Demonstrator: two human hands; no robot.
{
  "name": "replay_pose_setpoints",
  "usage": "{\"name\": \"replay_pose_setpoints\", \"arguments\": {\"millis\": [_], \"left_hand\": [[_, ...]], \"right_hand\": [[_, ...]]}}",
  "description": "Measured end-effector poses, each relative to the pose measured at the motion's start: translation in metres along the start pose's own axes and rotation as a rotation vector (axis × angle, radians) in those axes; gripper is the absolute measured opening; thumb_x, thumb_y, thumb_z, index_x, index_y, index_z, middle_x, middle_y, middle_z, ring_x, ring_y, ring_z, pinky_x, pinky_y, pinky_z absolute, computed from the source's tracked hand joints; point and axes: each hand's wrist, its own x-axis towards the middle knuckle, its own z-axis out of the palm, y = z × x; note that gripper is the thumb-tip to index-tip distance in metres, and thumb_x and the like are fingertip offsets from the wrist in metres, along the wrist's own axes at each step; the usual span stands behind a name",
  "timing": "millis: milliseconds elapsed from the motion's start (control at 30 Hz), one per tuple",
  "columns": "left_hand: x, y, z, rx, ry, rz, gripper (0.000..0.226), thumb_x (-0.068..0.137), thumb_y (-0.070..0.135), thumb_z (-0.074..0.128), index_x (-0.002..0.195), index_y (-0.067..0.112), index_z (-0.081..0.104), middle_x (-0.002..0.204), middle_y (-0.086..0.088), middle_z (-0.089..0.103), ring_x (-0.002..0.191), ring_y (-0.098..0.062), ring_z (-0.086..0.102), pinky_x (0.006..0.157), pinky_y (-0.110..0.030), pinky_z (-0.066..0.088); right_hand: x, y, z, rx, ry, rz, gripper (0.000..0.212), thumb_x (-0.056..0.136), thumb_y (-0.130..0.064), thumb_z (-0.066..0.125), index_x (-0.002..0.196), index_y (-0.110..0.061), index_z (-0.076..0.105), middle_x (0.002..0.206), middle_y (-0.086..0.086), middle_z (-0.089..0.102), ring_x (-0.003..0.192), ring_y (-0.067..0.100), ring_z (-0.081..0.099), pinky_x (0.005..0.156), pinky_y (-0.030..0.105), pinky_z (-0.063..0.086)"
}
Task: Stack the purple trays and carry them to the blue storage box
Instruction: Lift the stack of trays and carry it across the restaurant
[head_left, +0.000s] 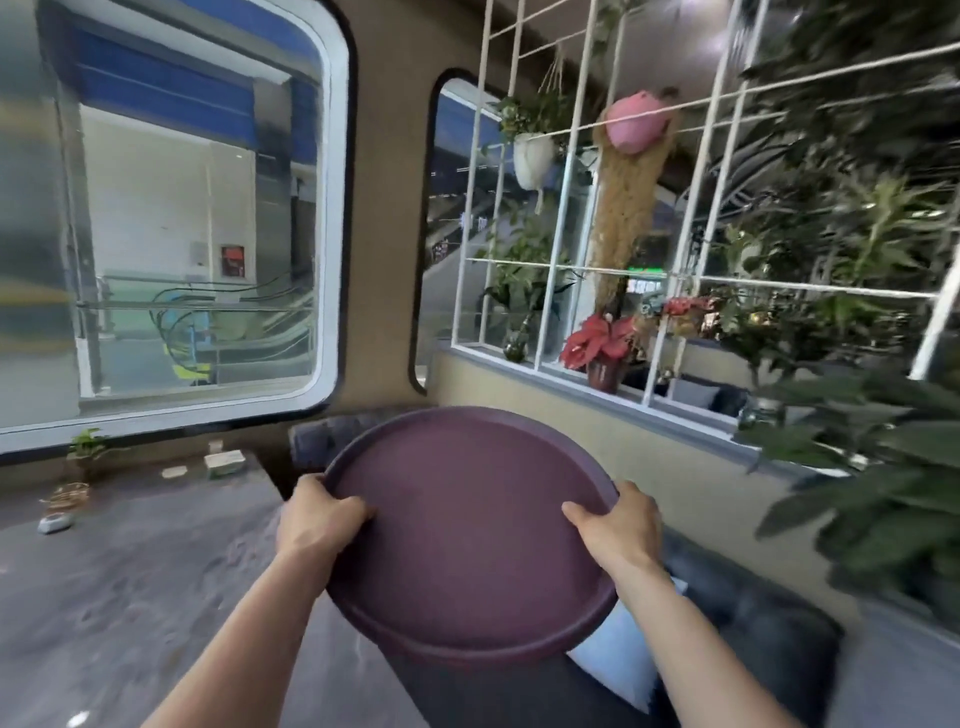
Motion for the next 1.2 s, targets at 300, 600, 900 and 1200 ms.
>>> {"name": "replay_pose_setpoints", "arguments": {"millis": [300, 600, 900, 1200], "left_hand": [[-0.097, 0.057, 0.194, -0.019, -0.393, 0.137, 0.056, 0.053, 0.027, 0.067, 0.107, 0.01, 0.066, 0.095, -0.012, 0.073, 0.089, -0.035, 0.069, 0.085, -0.046, 0.058], [-0.232, 0.099, 0.345, -0.066, -0.882, 0.258, 0.059, 0.049, 0.027, 0.072, 0.104, 0.006, 0.068, 0.098, -0.013, 0.074, 0.09, -0.035, 0.068, 0.082, -0.043, 0.056], [-0.391, 0.113, 0.426, -0.05, -1.386, 0.342, 0.059, 0.046, 0.024, 0.076, 0.103, 0.01, 0.069, 0.099, -0.014, 0.075, 0.09, -0.033, 0.07, 0.08, -0.043, 0.058], [-0.578, 0.083, 0.382, 0.018, -1.83, 0.509, 0.062, 0.055, 0.02, 0.082, 0.114, 0.012, 0.064, 0.109, -0.012, 0.072, 0.098, -0.034, 0.069, 0.085, -0.042, 0.056]], "right_hand": [[0.018, 0.141, -0.173, -0.043, 0.346, 0.201, 0.077, 0.057, -0.055, 0.075, 0.123, -0.017, 0.062, 0.119, 0.006, 0.066, 0.106, 0.028, 0.066, 0.092, 0.043, 0.056], [-0.065, 0.228, -0.328, -0.237, 0.751, 0.499, 0.074, 0.054, -0.061, 0.069, 0.114, -0.018, 0.065, 0.112, 0.01, 0.067, 0.104, 0.034, 0.065, 0.093, 0.044, 0.054], [-0.216, 0.237, -0.408, -0.337, 1.147, 0.792, 0.066, 0.07, -0.052, 0.076, 0.123, -0.016, 0.063, 0.118, 0.011, 0.065, 0.106, 0.034, 0.064, 0.094, 0.042, 0.053], [-0.415, 0.213, -0.407, -0.426, 1.554, 1.108, 0.064, 0.073, -0.051, 0.074, 0.124, -0.014, 0.062, 0.118, 0.014, 0.065, 0.11, 0.035, 0.063, 0.095, 0.04, 0.05]]}}
